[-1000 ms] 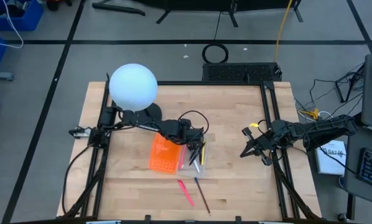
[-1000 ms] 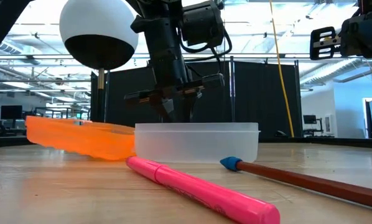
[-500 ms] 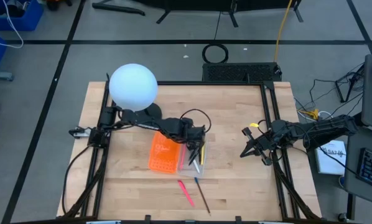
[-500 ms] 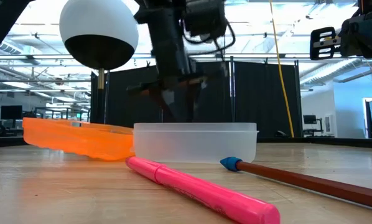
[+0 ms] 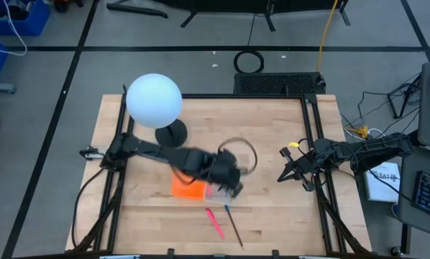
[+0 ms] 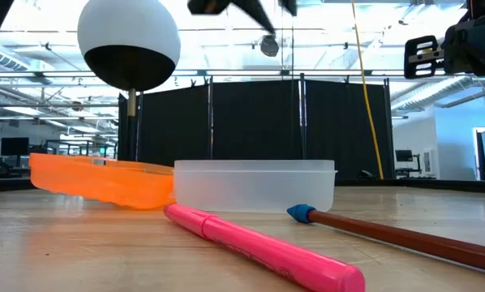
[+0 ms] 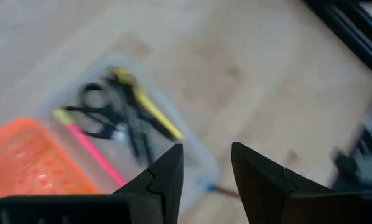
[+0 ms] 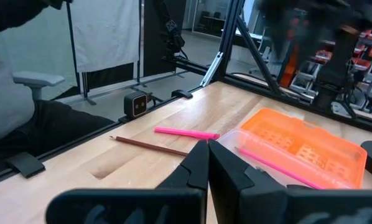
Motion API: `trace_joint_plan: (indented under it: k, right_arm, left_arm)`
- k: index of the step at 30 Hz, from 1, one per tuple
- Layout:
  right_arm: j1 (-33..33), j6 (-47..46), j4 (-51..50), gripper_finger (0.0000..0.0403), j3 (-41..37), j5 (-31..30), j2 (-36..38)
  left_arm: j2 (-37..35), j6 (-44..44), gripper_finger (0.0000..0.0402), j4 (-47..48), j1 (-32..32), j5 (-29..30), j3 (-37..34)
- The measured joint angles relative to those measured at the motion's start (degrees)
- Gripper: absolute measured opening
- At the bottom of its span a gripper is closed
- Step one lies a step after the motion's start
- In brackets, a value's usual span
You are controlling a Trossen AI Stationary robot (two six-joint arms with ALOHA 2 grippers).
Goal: Pick & place school supplies into a supply box
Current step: Put the pink pen into the transparent bin
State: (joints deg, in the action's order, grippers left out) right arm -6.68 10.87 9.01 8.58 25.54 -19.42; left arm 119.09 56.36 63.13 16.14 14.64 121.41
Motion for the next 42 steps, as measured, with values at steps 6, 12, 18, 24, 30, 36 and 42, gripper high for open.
trace_joint_plan:
  k: [6, 12, 18, 24, 30, 36, 42]
  right_arm:
    - [0.0, -1.2, -0.1, 0.0, 0.0, 0.0, 0.0]
    - [0.0, -1.2, -0.3, 0.0, 0.0, 0.0, 0.0]
    - [0.0, -2.9, -0.3, 0.0, 0.0, 0.0, 0.0]
    - [0.0, -4.0, -0.2, 0.0, 0.0, 0.0, 0.0]
    - [0.0, -4.0, -0.2, 0.0, 0.0, 0.0, 0.0]
    - [0.0, -4.0, -0.1, 0.0, 0.0, 0.0, 0.0]
    - [0.0, -4.0, -0.2, 0.0, 0.0, 0.0, 0.0]
  left_arm:
    - [0.0, -10.5, 0.0143, -9.8, 8.8, 5.1, -3.8]
    - [0.2, -23.7, 0.0143, -26.6, 14.6, 9.3, -15.5]
    - [0.2, -20.4, 0.0143, -34.6, 14.7, 4.9, -24.3]
    - [0.2, -26.3, 0.0143, -38.8, 12.7, -4.5, -25.3]
    - [0.2, -40.9, 0.0143, -36.2, 10.7, -6.9, -22.1]
    - [0.2, -53.0, 0.0143, -33.3, 7.4, -8.8, -20.7]
    - [1.9, -67.5, 0.0143, -31.3, 9.7, -10.3, -20.7]
